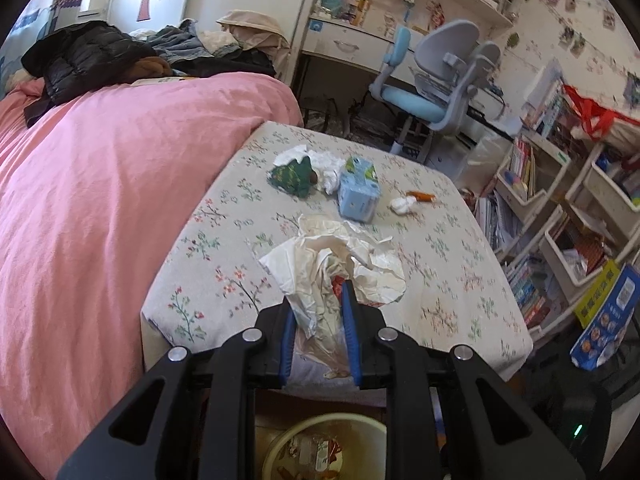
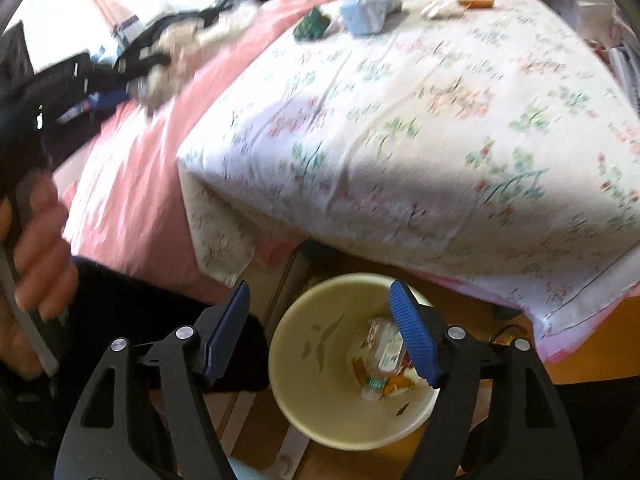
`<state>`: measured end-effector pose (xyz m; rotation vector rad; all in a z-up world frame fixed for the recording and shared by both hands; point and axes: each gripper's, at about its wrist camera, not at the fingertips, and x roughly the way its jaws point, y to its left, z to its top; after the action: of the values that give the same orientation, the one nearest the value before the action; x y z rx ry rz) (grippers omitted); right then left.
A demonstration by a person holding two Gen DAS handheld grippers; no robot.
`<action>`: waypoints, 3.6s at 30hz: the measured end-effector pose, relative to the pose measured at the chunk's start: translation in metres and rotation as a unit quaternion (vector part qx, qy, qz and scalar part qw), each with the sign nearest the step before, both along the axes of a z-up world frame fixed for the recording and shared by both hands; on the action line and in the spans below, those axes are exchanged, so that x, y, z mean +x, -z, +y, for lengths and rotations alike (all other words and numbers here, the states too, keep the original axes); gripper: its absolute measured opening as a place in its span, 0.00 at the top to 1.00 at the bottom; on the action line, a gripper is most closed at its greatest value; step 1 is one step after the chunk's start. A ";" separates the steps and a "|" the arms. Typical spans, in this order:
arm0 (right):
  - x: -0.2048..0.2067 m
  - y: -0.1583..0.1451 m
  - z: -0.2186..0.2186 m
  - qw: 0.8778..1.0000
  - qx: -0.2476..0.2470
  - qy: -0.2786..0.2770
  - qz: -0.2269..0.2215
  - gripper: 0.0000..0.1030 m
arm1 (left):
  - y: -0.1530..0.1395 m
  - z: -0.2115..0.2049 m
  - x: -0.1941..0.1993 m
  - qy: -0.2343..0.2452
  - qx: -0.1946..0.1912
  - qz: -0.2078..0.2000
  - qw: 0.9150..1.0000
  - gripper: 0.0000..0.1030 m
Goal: Collect trash
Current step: 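Carry the tissue over the yellow bin and open the left gripper, then move both grippers back toward the table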
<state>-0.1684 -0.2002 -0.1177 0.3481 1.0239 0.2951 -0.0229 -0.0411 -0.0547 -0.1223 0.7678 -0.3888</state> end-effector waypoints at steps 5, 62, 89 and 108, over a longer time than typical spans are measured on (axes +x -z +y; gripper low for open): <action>0.000 -0.010 -0.020 0.999 0.010 0.040 -0.022 0.32 | 0.008 -0.012 -0.018 0.025 0.031 0.001 0.999 0.79; -0.007 -0.028 -0.063 0.986 0.004 0.143 -0.082 0.30 | 0.027 -0.016 -0.077 -0.040 0.102 -0.035 0.993 0.16; -0.005 -0.027 -0.054 0.988 -0.010 0.131 -0.082 0.30 | 0.026 -0.015 -0.076 -0.043 0.106 -0.042 0.993 0.13; 0.001 -0.029 -0.053 0.988 0.000 0.128 -0.083 0.30 | 0.026 -0.016 -0.072 -0.044 0.108 -0.043 0.992 0.13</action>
<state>-0.1674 -0.2534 -0.0892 0.4429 0.8051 0.0896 -0.0947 -0.0572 -0.0803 0.0635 0.7119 -0.2246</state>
